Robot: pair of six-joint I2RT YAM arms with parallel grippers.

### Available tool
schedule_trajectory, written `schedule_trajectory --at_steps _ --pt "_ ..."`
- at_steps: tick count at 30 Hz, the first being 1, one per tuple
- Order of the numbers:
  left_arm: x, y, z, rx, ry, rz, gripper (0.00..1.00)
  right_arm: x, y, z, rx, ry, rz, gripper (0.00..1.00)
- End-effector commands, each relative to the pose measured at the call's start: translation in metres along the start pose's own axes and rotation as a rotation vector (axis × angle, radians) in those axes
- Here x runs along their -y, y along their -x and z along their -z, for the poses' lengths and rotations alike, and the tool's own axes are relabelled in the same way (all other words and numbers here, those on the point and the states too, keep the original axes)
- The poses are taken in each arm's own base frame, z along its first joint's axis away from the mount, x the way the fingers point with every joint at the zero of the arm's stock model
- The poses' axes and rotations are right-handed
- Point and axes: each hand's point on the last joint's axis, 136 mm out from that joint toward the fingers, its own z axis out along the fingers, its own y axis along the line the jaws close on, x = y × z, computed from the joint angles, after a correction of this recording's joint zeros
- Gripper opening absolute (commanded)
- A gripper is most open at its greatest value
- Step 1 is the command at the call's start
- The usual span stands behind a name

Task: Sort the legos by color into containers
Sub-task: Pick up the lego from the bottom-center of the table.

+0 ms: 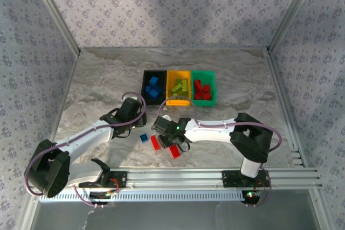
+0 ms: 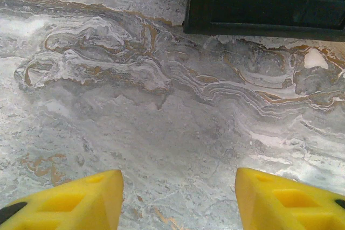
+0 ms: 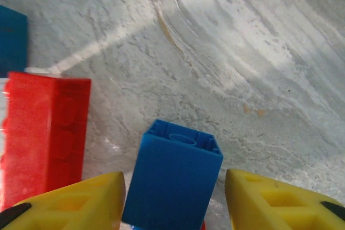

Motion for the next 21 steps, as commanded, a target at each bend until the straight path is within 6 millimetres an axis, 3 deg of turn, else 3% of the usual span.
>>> schedule_trajectory --at_steps 1,4,7,15,21 --pt "0.001 0.014 0.007 0.049 -0.004 0.005 0.57 0.006 -0.003 -0.004 -0.020 -0.051 -0.006 0.47" --pt "0.002 0.015 0.008 0.052 -0.006 0.004 0.57 0.006 -0.001 -0.003 -0.014 -0.053 -0.007 0.32" --pt "0.001 0.016 0.008 0.058 -0.003 0.004 0.57 0.005 0.002 -0.002 -0.012 -0.056 -0.002 0.26" --pt "0.002 0.021 0.010 0.061 -0.005 -0.008 0.56 0.010 0.021 0.012 0.046 -0.052 -0.009 0.23" --pt "-0.002 0.015 0.014 0.049 0.001 -0.006 0.56 0.013 0.053 0.023 0.123 0.008 -0.032 0.23"
